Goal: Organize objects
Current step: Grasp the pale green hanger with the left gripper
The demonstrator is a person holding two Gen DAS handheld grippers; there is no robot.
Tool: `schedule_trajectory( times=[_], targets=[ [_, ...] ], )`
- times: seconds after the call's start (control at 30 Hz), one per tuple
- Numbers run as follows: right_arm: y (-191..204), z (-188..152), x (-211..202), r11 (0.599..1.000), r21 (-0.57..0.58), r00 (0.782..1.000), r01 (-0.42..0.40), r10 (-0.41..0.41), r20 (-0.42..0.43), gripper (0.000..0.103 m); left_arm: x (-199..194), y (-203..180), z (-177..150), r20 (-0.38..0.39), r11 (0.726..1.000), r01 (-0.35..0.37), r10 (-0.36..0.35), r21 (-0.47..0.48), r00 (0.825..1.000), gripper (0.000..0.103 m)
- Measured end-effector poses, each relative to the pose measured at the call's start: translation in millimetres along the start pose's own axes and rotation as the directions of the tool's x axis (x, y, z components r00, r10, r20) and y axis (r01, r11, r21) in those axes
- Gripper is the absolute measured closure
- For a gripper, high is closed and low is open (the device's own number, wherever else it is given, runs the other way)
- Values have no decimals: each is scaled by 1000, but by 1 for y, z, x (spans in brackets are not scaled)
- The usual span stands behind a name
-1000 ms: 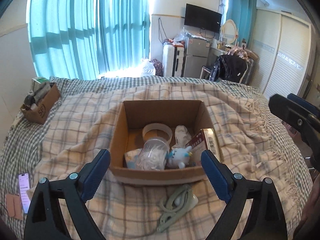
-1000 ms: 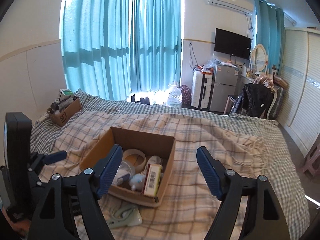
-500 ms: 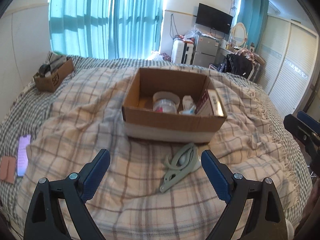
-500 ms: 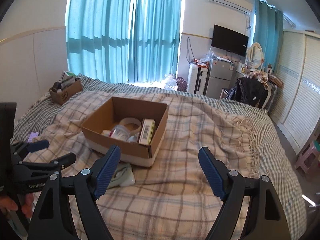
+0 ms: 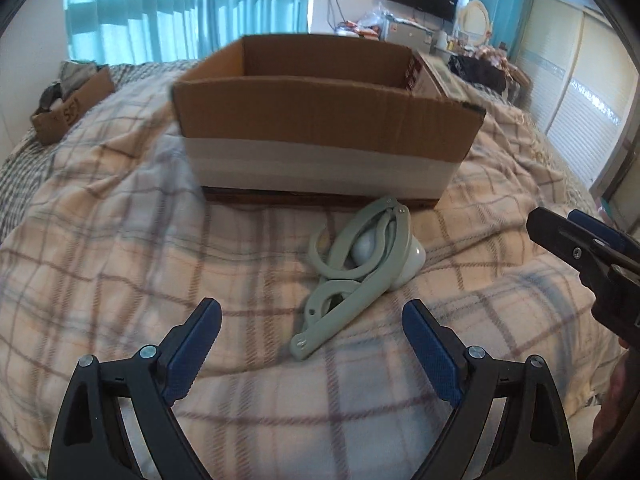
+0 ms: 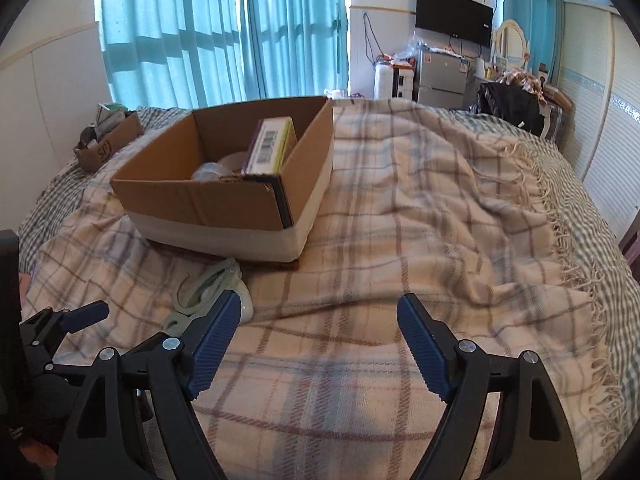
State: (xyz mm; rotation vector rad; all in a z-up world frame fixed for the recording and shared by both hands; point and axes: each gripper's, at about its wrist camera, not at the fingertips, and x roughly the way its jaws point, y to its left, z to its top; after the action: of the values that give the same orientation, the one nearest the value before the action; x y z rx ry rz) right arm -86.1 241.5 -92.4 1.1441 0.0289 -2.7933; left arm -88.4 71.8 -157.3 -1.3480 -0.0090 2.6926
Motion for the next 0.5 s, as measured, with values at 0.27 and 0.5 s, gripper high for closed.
schedule_trajectory(
  times=[0.27, 0.5],
  targets=[
    [-11, -2, 13, 999, 46, 1000, -10, 11, -20, 23, 40, -13, 10, -85, 1000, 6, -4, 23, 996, 14],
    [-10, -5, 20, 999, 47, 999, -4, 7, -50, 23, 47, -20, 16, -93, 992, 77, -67, 102, 993, 49]
  ],
)
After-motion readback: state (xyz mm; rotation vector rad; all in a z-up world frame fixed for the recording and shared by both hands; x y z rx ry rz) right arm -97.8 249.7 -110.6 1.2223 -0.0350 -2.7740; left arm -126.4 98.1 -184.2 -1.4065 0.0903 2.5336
